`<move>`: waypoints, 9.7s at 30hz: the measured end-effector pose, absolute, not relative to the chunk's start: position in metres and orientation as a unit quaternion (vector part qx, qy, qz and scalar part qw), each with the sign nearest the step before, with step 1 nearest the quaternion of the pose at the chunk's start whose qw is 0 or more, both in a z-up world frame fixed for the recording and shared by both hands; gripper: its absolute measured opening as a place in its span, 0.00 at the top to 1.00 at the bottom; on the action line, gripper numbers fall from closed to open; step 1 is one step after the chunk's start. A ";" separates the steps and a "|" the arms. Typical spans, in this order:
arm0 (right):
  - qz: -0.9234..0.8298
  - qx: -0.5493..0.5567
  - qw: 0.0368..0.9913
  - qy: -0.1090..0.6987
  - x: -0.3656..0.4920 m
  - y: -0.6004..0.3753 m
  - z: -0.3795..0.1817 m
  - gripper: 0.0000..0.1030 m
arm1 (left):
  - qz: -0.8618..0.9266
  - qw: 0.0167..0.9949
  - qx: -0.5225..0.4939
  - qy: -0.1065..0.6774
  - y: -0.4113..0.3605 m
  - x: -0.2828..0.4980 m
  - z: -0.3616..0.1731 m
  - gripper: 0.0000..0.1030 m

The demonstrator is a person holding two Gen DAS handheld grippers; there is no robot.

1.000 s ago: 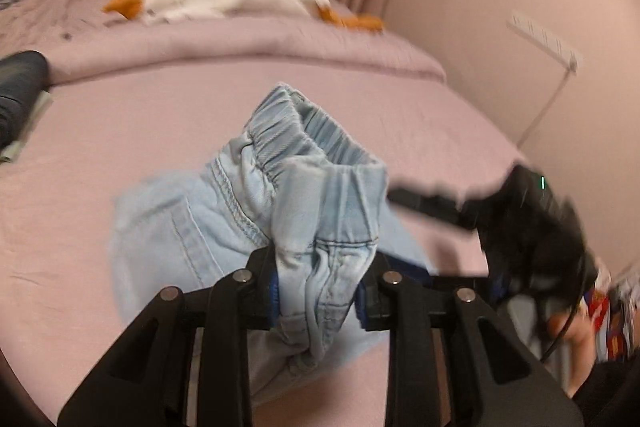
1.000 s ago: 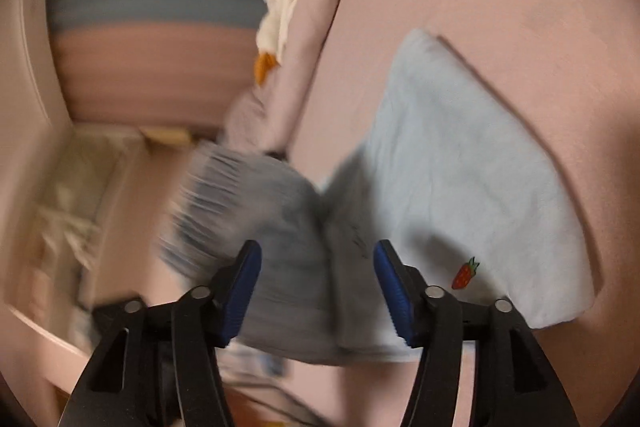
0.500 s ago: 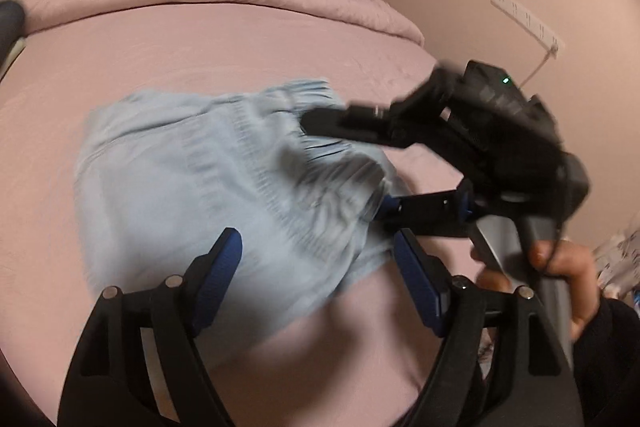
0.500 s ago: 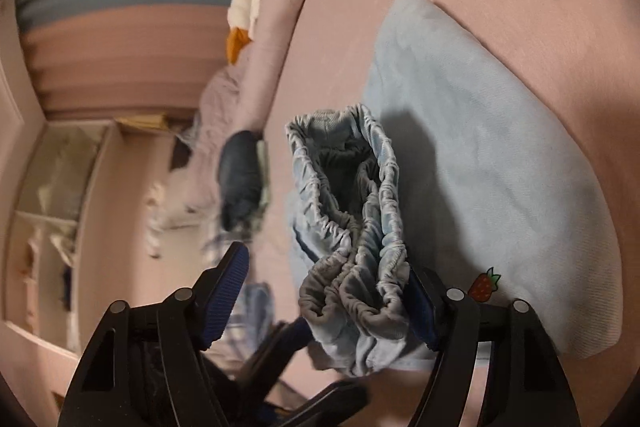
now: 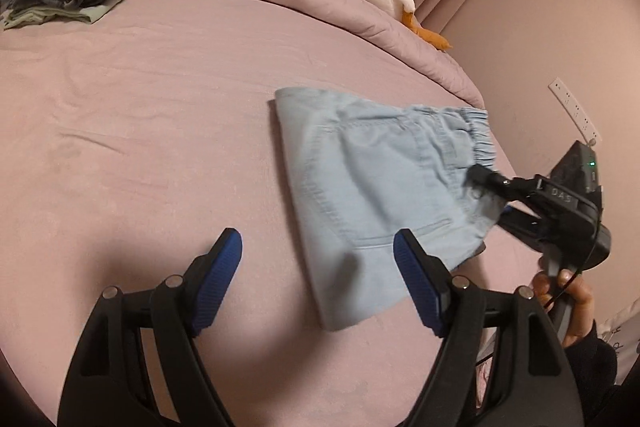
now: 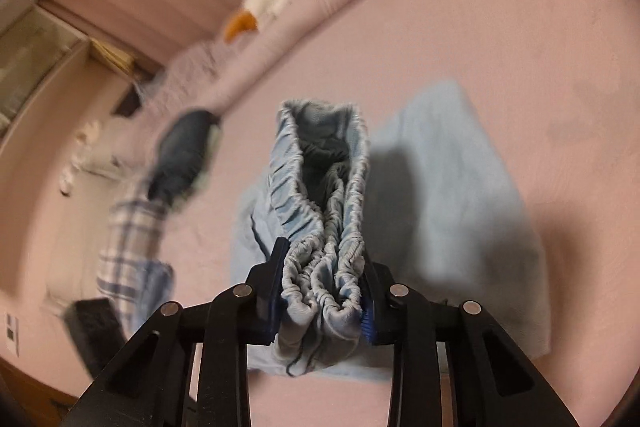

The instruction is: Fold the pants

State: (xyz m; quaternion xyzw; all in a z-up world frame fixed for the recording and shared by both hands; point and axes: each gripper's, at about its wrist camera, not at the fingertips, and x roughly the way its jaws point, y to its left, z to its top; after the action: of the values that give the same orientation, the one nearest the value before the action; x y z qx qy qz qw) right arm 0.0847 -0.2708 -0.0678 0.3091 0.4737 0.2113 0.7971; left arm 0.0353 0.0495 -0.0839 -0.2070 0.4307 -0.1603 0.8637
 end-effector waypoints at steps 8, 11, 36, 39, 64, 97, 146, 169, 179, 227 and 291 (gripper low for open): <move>0.143 0.329 0.792 0.493 0.095 -0.307 -0.102 0.69 | -0.168 0.866 -0.167 0.441 0.024 0.075 -0.079 0.24; 0.137 0.354 0.778 0.501 0.098 -0.316 -0.123 0.69 | -0.170 0.873 -0.146 0.434 0.013 0.102 -0.072 0.25; 0.110 0.281 0.851 0.429 0.094 -0.336 -0.066 0.52 | -0.156 0.859 -0.033 0.486 -0.014 0.197 -0.115 0.81; 0.141 0.232 0.861 0.430 0.107 -0.314 -0.053 0.52 | -0.153 0.862 -0.026 0.482 -0.015 0.195 -0.114 0.82; 0.133 0.135 0.867 0.461 0.106 -0.272 -0.058 0.54 | -0.164 0.875 -0.022 0.455 -0.022 0.126 -0.089 0.81; 0.256 -0.015 0.799 0.544 0.167 -0.145 -0.081 0.54 | -0.207 0.859 -0.033 0.467 -0.023 0.053 -0.111 0.82; 0.193 0.116 0.853 0.471 0.068 -0.262 -0.060 0.48 | -0.155 0.861 -0.039 0.484 -0.010 0.078 -0.110 0.67; 0.164 0.340 0.808 0.453 0.048 -0.343 -0.076 0.20 | -0.162 0.826 -0.191 0.505 0.025 0.050 -0.120 0.35; 0.161 0.428 0.736 0.500 0.056 -0.363 -0.122 0.20 | -0.189 0.768 -0.324 0.519 0.055 0.063 -0.129 0.33; 0.235 0.264 0.757 0.550 0.147 -0.301 -0.115 0.08 | -0.233 0.787 -0.223 0.526 -0.001 0.141 -0.130 0.26; 0.256 0.160 0.839 0.453 0.096 -0.243 -0.033 0.59 | -0.126 0.874 -0.172 0.437 0.029 0.074 -0.061 0.76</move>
State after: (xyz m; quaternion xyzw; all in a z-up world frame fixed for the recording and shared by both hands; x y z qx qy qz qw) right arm 0.0961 -0.2427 -0.0334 0.1597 0.4532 0.2561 0.8388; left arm 0.0740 0.0293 -0.0605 -0.1719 0.4375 -0.1264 0.8735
